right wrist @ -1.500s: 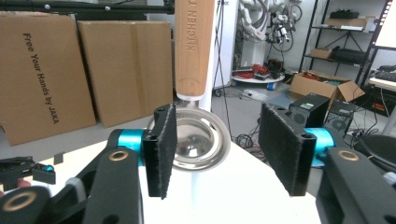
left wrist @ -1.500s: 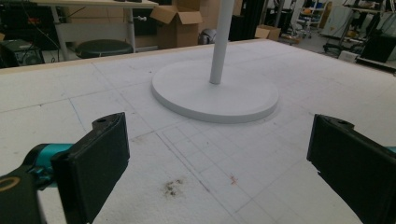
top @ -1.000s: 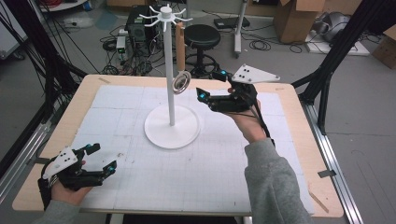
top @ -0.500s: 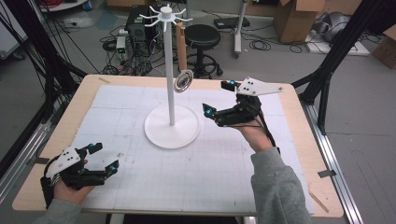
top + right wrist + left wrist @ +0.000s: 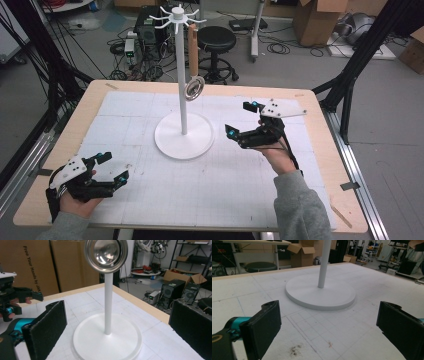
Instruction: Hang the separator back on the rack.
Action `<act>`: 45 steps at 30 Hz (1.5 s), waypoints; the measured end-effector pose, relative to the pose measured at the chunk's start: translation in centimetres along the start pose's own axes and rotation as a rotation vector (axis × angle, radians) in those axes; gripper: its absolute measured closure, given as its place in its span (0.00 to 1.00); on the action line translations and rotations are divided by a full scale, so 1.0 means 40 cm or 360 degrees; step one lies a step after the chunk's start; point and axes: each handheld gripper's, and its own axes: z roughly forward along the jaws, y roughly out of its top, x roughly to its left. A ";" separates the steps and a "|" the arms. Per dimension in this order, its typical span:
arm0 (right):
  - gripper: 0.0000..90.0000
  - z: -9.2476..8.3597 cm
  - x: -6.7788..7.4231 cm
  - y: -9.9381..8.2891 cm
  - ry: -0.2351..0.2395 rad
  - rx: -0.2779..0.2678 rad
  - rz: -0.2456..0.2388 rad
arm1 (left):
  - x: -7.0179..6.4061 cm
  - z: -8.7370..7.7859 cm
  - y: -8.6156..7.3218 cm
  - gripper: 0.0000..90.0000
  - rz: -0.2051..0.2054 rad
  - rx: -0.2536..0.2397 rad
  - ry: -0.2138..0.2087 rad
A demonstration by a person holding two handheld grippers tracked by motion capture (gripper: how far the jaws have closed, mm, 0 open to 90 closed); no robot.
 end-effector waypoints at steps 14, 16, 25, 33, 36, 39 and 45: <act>0.01 -0.043 -0.010 -0.100 -0.0027 0.0003 0.0058 | 0.001 0.008 0.000 0.07 -0.0003 0.0000 -0.0005; 0.01 -0.049 -0.015 -0.113 -0.0037 0.0010 0.0067 | 0.002 0.008 0.000 0.07 0.0000 0.0003 -0.0007; 0.01 -0.080 -0.026 -0.156 -0.0083 0.0018 0.0087 | 0.003 0.011 0.001 0.07 0.0004 0.0002 -0.0009; 0.01 -0.101 -0.037 -0.195 -0.0116 0.0084 0.0084 | 0.003 0.017 0.001 0.07 0.0009 0.0010 -0.0011; 0.01 -0.113 -0.039 -0.214 -0.0132 0.0104 0.0111 | 0.001 0.020 0.002 0.07 0.0011 0.0005 -0.0014; 0.01 -0.127 -0.045 -0.225 -0.0162 0.0097 0.0128 | 0.001 0.021 0.002 0.07 0.0014 0.0007 -0.0015; 0.01 -0.139 -0.049 -0.239 -0.0171 0.0074 0.0171 | 0.001 0.025 0.005 0.07 0.0009 -0.0004 -0.0009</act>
